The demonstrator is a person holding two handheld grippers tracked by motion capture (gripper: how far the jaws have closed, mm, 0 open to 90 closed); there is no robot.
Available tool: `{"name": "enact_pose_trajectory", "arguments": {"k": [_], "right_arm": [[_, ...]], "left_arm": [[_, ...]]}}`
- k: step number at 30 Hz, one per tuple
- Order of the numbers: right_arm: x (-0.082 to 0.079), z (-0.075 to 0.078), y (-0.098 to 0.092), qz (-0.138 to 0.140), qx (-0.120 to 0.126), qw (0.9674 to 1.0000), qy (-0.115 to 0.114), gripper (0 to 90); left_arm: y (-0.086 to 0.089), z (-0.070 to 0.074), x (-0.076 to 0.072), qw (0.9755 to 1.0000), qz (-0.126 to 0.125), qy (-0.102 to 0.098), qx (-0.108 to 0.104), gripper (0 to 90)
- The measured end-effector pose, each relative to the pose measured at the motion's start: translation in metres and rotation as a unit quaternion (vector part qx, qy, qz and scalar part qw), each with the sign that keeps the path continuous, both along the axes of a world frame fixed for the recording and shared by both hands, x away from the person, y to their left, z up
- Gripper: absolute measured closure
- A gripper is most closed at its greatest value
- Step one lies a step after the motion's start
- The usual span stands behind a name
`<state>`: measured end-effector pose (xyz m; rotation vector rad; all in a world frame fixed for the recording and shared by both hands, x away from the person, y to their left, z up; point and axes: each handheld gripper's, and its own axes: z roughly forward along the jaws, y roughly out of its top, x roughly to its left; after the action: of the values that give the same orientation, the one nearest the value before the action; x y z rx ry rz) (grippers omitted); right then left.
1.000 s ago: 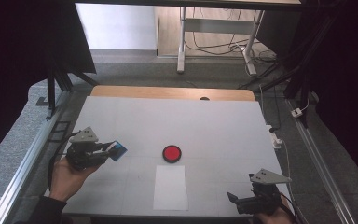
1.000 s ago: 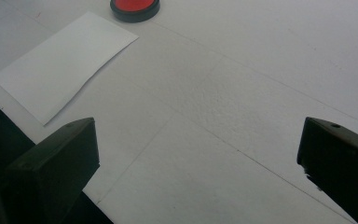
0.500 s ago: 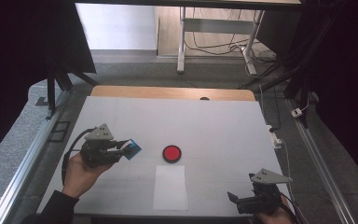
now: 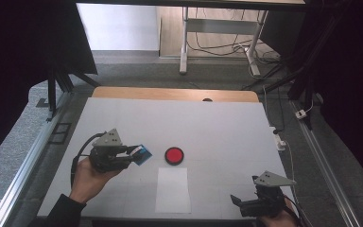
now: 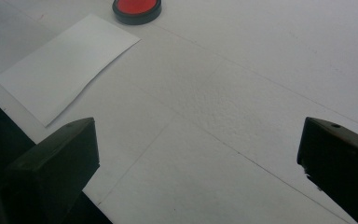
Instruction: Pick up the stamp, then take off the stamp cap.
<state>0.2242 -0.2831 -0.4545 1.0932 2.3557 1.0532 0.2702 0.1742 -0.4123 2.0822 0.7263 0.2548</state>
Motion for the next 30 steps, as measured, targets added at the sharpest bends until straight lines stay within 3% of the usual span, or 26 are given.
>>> {"name": "enact_pose_trajectory", "arguments": {"k": [11, 19, 30], "right_arm": [[0.000, 0.000, 0.000, 0.003, -0.001, 1.0000, 0.003, 0.0], [0.000, 0.001, -0.001, 0.005, 0.005, 1.0000, 0.001, 0.0], [0.001, 0.007, 0.008, 0.039, 0.024, 0.9989, -0.014, 0.0]], "left_arm": [[-0.020, -0.002, -0.005, 0.9995, -0.030, -0.006, 0.011, 69.6], [-0.025, -0.003, -0.005, 0.9992, -0.038, -0.008, 0.011, 69.5], [-0.032, -0.004, -0.002, 0.9980, -0.063, -0.003, 0.011, 69.6]]}}
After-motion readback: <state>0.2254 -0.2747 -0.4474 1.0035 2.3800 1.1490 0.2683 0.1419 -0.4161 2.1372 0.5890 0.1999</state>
